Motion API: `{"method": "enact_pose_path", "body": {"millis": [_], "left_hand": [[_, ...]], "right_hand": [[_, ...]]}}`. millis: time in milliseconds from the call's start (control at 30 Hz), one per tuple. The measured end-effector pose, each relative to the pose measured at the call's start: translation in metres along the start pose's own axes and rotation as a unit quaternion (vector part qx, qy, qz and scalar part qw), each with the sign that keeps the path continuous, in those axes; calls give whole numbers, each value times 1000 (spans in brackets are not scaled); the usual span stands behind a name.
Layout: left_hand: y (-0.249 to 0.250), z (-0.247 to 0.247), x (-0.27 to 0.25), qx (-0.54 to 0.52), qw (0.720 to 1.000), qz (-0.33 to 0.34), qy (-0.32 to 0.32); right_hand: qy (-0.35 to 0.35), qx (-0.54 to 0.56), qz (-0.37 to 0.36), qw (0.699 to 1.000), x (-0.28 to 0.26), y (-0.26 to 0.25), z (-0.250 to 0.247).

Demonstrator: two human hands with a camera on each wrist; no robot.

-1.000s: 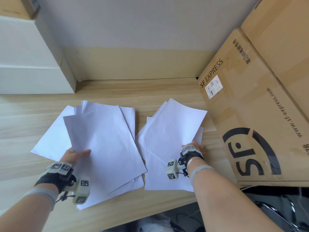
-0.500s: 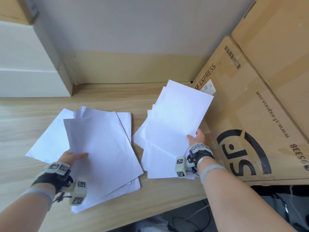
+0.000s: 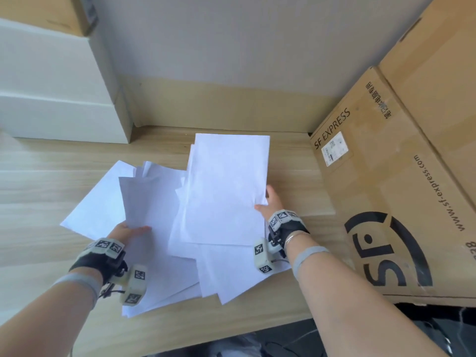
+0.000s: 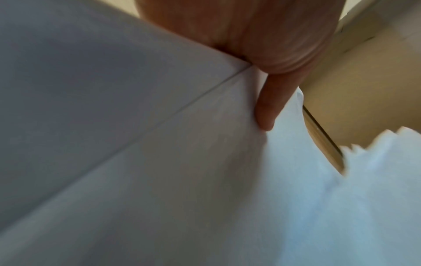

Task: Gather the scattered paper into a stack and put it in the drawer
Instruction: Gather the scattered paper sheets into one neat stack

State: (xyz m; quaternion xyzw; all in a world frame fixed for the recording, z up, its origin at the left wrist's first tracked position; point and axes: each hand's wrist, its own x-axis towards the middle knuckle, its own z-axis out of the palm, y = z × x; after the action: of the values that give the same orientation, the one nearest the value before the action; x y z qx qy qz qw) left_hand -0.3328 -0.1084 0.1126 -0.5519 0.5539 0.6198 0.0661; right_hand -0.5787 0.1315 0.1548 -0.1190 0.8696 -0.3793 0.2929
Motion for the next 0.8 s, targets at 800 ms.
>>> {"method": "enact_pose_path", "body": {"millis": [800], "left_hand": [[35, 25, -21, 1, 997, 63, -40]], "right_hand": [[-11, 147, 67, 987, 4, -20, 79]]}}
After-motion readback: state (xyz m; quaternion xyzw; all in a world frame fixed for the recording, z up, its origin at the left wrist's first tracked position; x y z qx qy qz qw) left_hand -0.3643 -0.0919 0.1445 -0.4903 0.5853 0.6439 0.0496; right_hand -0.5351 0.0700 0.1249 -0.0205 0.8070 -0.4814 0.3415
